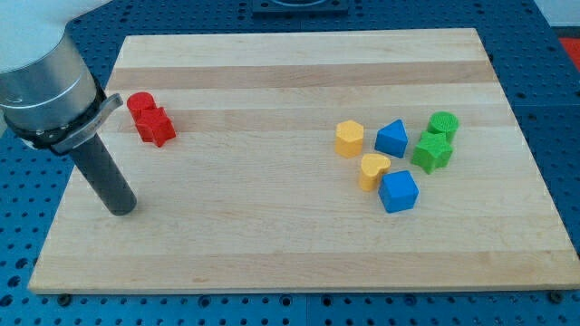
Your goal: Push the red star towards the red circle
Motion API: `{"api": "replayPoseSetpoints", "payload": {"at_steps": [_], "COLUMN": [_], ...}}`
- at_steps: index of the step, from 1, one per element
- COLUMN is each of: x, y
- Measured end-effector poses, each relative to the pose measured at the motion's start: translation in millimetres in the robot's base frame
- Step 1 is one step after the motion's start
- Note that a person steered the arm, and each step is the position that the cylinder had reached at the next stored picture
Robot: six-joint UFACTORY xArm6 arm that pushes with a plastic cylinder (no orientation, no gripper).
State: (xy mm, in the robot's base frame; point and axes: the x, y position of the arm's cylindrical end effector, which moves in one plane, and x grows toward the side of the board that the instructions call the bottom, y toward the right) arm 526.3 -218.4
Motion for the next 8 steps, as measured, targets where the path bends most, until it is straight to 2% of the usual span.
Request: {"api": "replayPoseSetpoints", "payload": {"at_steps": [1,2,3,4,6,7,8], "x": [-4.3,-39.2,-46.4,-39.0,6.1,-3.1,-3.1], "y": [46.1,122.4,123.8,169.8,209.1,269.8,274.7]}}
